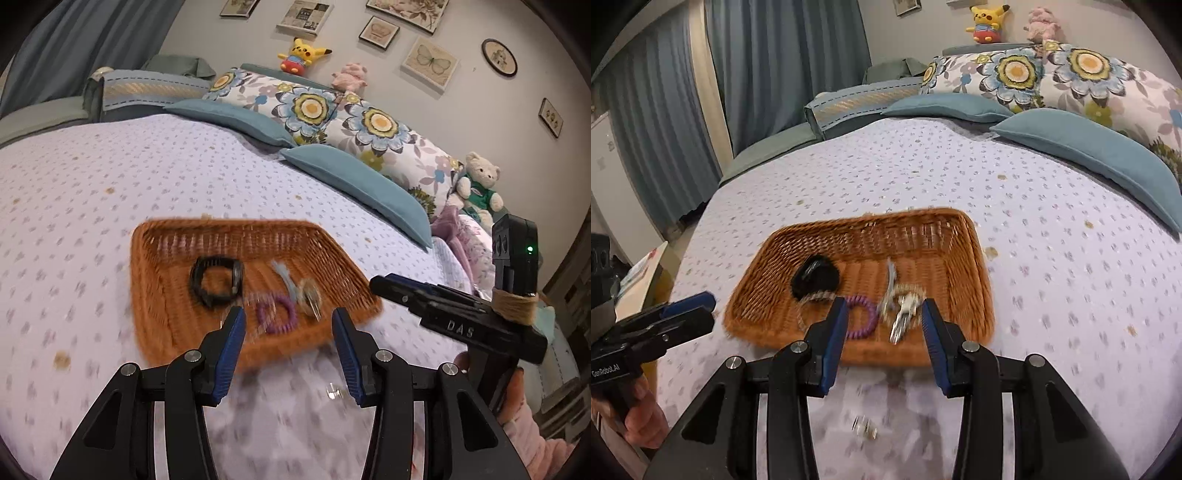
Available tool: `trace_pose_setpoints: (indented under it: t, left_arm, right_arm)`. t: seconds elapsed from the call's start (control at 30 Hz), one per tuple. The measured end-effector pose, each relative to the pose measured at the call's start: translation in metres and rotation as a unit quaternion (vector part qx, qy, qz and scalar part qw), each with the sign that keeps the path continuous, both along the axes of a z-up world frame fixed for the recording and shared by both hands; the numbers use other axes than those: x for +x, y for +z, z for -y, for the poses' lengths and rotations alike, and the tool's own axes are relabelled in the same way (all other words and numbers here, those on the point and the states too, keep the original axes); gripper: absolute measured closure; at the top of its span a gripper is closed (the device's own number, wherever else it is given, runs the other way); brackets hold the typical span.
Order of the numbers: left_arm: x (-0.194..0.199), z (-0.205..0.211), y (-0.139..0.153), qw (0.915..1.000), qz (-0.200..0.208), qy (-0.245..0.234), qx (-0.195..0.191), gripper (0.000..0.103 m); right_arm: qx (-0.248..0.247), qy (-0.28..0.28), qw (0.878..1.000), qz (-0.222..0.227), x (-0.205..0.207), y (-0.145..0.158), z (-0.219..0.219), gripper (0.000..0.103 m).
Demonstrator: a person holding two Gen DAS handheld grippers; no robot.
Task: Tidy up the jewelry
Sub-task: 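Move both tools back toward the remaining jewelry on the quilt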
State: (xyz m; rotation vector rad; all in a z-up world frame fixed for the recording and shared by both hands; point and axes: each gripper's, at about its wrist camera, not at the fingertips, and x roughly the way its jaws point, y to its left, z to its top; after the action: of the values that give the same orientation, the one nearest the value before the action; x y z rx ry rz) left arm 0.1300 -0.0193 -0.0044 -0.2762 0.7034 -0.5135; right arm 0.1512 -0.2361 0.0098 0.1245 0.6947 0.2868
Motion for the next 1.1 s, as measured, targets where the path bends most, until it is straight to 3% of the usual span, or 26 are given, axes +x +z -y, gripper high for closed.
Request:
trace_pose_setpoints:
  t: [0.37,0.57,0.9,1.1]
  left_arm:
    - [-0.126,-0.016,-0.026,0.9984,-0.051,0.004,0.024,0.053]
    - [-0.174,0.005,-0.029,0.9940,-0.033,-0.033,0.099,0.053]
    - [-0.191,0.033,-0.038,0.9787,-0.002,-0.045,0.200,0.053]
    - [-0.186,0.035,-0.046,0.9796,-0.016,-0.047,0.194,0.054]
  right_arm:
    - [0.029,0.015,0.999,-0.035,-0.132,-0.019,-0.001,0.059]
    - [0.011,0.023,0.998,-0.054,-0.173,-0.035,-0.007,0.059]
    - [0.016,0.018,0.997,-0.077,-0.185,-0.056,0.003,0.059]
    - [0.019,0.017,0.996,-0.082,-0.186,-0.061,0.004,0.059]
